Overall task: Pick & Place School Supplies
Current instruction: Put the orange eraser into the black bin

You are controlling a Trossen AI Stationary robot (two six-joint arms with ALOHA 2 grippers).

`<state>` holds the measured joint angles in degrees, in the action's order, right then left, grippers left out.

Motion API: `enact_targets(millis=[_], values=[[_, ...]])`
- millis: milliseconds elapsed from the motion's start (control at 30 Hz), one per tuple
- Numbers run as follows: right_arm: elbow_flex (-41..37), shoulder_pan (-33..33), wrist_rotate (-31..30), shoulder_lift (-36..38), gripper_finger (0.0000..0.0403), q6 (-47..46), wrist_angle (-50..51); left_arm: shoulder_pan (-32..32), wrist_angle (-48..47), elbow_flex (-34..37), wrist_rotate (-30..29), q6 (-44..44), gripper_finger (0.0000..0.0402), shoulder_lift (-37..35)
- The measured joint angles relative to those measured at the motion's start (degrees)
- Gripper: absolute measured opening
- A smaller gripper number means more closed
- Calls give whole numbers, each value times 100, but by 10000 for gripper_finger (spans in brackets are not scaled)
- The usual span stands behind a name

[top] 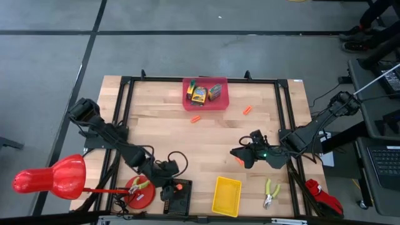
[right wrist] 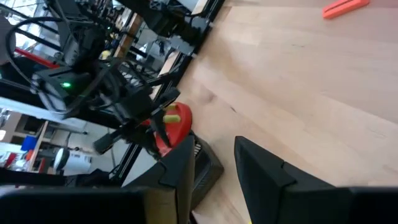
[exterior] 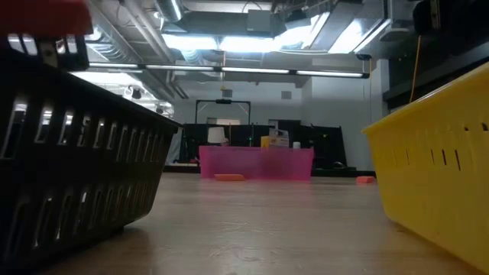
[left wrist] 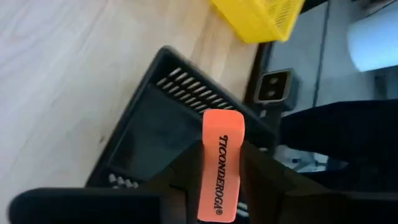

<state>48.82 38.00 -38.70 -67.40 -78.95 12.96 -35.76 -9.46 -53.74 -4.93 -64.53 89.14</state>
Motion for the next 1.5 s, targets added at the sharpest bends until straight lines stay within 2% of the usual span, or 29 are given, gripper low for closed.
enact_targets(millis=[200, 367, 467, 633, 767, 833, 967, 1133, 1233, 1367, 1500], values=[[0, -2, 18, 0, 117, 36, -51, 139, 50, 2, 28, 207, 142, 131], [0, 9, 59, 0, 117, 43, -99, 229, 93, 3, 341, 368, 161, 299], [0, 68, -24, 0, 117, 53, -98, 349, 240, 7, -34, 525, 165, 249], [0, 114, -119, 0, 117, 34, -101, 1120, 202, 4, -1065, 950, 164, 70], [0, 112, -243, 0, 117, 40, -121, 2221, -30, 7, -1152, 1634, 164, 71], [0, 112, -271, 0, 117, 56, -121, 2822, -178, 6, -1018, 2232, 164, 71], [0, 112, -291, 0, 117, 98, -122, 3910, -369, 7, -283, 3603, 169, 71], [0, 112, -513, 0, 117, 172, -121, 4835, -505, 13, 624, 5218, 188, 171], [0, 112, -595, 0, 117, 187, -119, 5173, -468, 0, 957, 5702, 198, 349], [0, 113, -640, 0, 117, 185, -93, 5365, -668, -118, 988, 5917, 207, 801], [2, 155, -735, 0, 117, 154, -98, 5297, -754, -574, 879, 6162, 207, 1371]])
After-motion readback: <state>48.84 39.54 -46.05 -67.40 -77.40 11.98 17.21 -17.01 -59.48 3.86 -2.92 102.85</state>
